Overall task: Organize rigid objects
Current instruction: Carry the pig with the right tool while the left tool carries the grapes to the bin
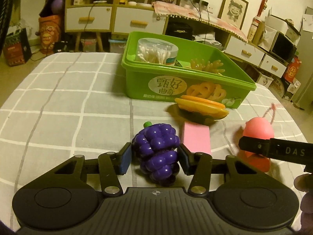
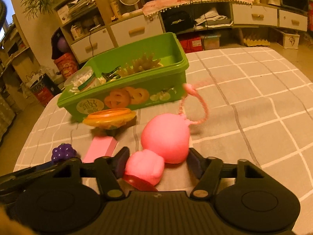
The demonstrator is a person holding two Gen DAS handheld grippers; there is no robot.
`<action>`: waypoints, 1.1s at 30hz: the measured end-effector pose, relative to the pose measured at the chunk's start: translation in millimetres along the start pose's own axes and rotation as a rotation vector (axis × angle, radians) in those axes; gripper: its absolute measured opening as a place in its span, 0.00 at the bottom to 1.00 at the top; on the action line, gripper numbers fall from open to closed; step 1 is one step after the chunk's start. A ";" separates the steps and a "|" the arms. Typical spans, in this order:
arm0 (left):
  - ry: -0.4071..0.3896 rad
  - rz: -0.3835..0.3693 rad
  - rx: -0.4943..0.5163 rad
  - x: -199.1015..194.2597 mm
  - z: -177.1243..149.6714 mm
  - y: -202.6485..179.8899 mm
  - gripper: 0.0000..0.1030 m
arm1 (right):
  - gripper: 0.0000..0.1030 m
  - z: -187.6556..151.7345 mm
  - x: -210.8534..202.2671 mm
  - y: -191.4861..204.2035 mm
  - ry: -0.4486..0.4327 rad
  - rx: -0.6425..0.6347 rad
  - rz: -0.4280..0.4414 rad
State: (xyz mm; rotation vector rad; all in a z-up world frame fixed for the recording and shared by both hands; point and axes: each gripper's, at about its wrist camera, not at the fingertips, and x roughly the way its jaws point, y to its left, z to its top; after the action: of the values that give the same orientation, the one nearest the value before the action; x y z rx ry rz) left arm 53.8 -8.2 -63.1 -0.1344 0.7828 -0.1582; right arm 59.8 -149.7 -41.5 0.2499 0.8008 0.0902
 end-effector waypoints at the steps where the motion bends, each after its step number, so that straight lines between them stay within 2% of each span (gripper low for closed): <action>1: 0.001 -0.001 0.000 -0.4 0.4 -0.2 0.53 | 0.38 0.9 -0.4 -1.6 0.001 0.014 0.004; 13: -0.038 -0.026 -0.005 -16.7 16.0 -3.7 0.53 | 0.37 13.2 -13.5 -1.8 -0.005 0.068 0.056; 25: -0.072 -0.055 0.002 -29.3 34.5 -12.5 0.53 | 0.37 41.2 -34.3 0.6 -0.082 0.089 0.093; 29: -0.090 -0.056 0.022 -29.9 49.3 -16.4 0.53 | 0.37 54.1 -36.6 3.3 -0.099 0.065 0.082; 33: -0.126 -0.054 0.039 -29.2 76.5 -19.3 0.53 | 0.37 74.2 -37.2 2.3 -0.118 0.067 0.108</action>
State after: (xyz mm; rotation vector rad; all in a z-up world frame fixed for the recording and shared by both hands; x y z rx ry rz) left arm 86.0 -16.7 14.2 -0.1278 0.6502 -0.2144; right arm 87.4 -167.9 34.7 0.3585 0.6731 0.1496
